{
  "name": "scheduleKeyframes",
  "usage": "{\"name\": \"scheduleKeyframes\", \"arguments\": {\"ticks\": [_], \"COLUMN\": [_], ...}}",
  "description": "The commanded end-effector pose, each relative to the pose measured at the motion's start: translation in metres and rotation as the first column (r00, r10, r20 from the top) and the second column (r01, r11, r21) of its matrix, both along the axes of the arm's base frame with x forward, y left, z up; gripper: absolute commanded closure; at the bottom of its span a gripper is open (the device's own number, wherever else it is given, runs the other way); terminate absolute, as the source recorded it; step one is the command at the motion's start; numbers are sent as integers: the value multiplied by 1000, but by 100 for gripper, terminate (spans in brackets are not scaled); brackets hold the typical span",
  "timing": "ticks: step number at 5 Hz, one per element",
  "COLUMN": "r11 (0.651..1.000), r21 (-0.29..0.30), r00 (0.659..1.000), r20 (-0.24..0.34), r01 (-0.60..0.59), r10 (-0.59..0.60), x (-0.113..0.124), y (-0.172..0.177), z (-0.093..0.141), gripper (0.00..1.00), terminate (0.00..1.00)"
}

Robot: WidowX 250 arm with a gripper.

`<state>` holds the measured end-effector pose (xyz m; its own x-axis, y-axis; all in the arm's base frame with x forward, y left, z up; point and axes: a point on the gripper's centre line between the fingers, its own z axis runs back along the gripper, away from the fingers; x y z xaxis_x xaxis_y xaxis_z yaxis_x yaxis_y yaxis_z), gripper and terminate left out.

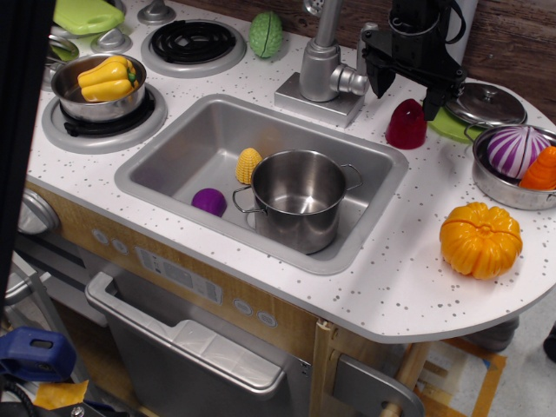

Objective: Put sweet potato in pot which is in sink

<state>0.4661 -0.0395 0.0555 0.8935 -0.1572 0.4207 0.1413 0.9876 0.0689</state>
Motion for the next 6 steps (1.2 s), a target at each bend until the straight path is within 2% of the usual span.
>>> {"name": "scheduleKeyframes", "arguments": {"ticks": [1,3,6], "r11": [1000,999,998], "r21": [0,-10,-30], "r00": [1000,999,996], "r20": [0,26,66], "r01": [0,38,57], "r10": [0,-38,-55], "x": [0,9,24], "y": [0,-7,-8], "z": [0,7,-3], "gripper": [0,0,0], "terminate": [0,0,0]}}
